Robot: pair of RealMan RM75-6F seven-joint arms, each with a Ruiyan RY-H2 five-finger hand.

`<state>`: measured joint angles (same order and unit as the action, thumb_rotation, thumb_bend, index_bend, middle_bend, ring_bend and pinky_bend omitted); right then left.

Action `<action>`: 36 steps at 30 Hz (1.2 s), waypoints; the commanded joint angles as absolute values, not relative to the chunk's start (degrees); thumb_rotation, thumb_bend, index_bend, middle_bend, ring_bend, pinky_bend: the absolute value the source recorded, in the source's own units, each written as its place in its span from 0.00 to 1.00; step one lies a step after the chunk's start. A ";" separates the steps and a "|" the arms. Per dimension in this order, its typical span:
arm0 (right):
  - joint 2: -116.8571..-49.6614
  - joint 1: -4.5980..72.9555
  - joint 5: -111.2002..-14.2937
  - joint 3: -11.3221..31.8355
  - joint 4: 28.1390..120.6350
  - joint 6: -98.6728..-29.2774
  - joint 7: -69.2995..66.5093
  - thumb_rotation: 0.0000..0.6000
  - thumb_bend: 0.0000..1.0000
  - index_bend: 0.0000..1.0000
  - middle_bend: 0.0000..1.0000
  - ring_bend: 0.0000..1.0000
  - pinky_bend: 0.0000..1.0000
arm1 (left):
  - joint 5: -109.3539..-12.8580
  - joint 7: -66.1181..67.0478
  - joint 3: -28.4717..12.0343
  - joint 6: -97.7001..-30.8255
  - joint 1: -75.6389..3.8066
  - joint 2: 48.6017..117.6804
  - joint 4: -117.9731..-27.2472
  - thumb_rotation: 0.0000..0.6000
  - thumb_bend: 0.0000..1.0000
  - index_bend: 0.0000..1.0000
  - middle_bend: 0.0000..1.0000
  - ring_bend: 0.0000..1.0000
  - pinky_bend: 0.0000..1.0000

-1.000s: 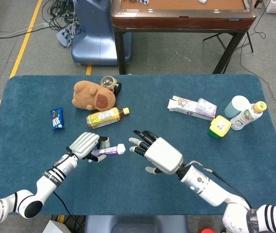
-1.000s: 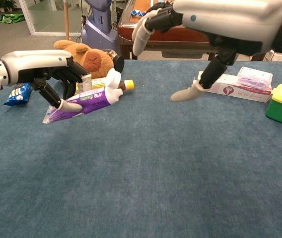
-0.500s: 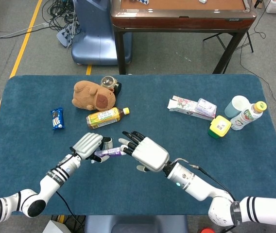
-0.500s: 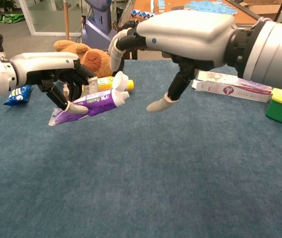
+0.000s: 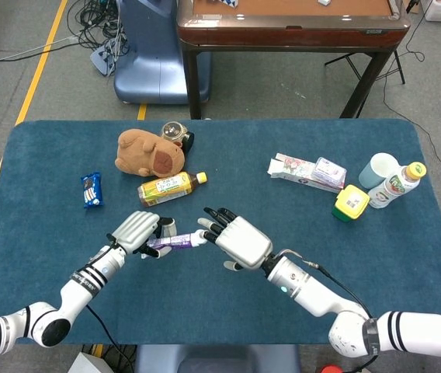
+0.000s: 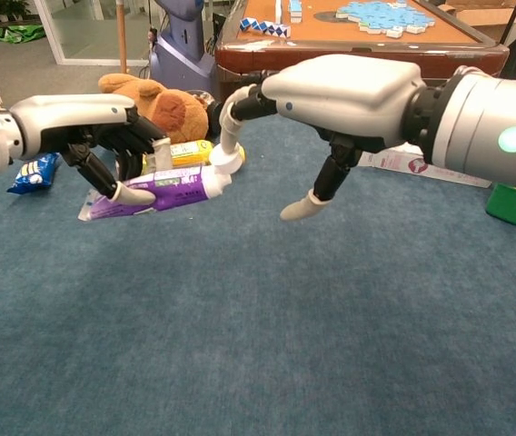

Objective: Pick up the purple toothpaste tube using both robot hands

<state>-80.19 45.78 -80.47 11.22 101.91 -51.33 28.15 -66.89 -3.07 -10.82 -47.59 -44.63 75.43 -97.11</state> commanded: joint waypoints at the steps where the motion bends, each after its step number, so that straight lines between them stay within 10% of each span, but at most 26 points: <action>1: -80.14 45.71 -80.16 10.82 101.49 -51.65 27.65 1.00 0.05 0.29 0.17 0.05 0.16 | -67.06 -4.06 -10.85 -47.59 -44.36 75.13 -96.90 1.00 0.57 0.66 0.72 0.54 0.44; 36: -77.44 43.45 -83.34 11.09 103.29 -58.62 1.40 1.00 0.05 0.29 0.17 0.05 0.16 | -79.43 -19.30 -9.71 -54.19 -39.44 73.29 -96.15 1.00 0.57 0.66 0.72 0.54 0.44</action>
<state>-79.97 44.52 -82.14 10.01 100.99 -56.91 7.43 -78.22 -18.73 -10.26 -52.80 -40.21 73.04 -96.31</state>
